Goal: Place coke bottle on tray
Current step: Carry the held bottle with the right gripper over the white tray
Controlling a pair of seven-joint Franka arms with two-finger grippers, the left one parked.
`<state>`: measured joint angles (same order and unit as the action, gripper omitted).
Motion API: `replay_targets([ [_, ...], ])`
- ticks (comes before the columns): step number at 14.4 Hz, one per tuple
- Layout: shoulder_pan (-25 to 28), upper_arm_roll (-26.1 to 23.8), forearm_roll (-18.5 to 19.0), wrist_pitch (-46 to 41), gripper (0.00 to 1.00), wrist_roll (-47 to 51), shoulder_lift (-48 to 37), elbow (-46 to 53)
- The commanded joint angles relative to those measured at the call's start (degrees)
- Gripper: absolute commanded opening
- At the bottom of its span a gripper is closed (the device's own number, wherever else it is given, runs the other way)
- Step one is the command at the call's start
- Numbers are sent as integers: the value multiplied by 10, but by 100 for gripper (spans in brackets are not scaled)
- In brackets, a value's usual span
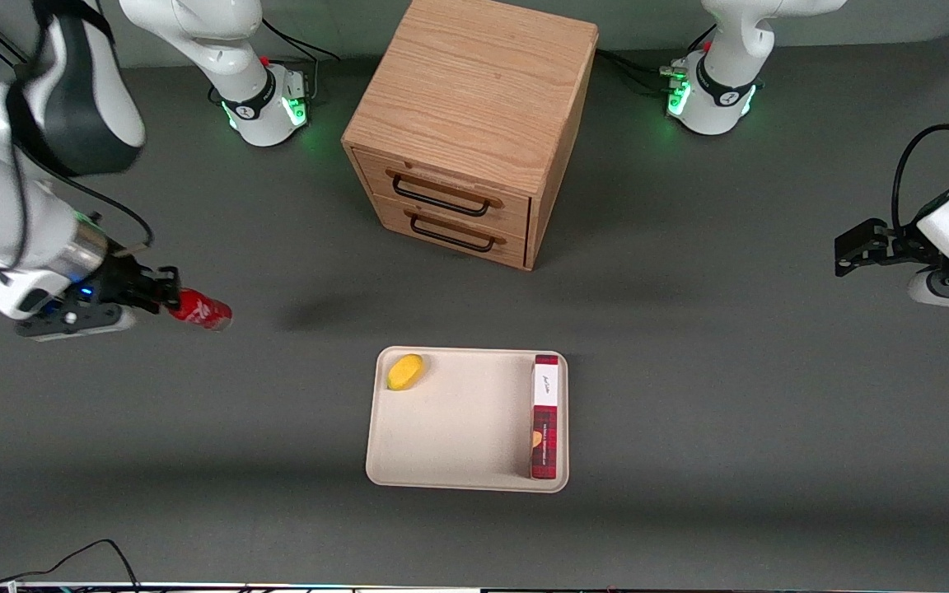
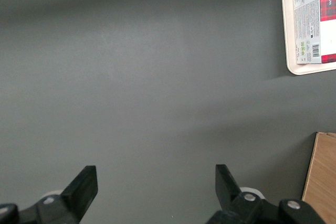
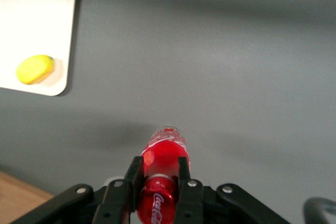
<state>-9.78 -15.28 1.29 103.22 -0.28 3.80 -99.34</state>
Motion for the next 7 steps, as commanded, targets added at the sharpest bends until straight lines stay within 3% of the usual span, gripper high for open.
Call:
replay_targets([
  [1,3,-1,7,-82,0,3,16,96],
  [7,25,-2,8,-17,0,33,77,87],
])
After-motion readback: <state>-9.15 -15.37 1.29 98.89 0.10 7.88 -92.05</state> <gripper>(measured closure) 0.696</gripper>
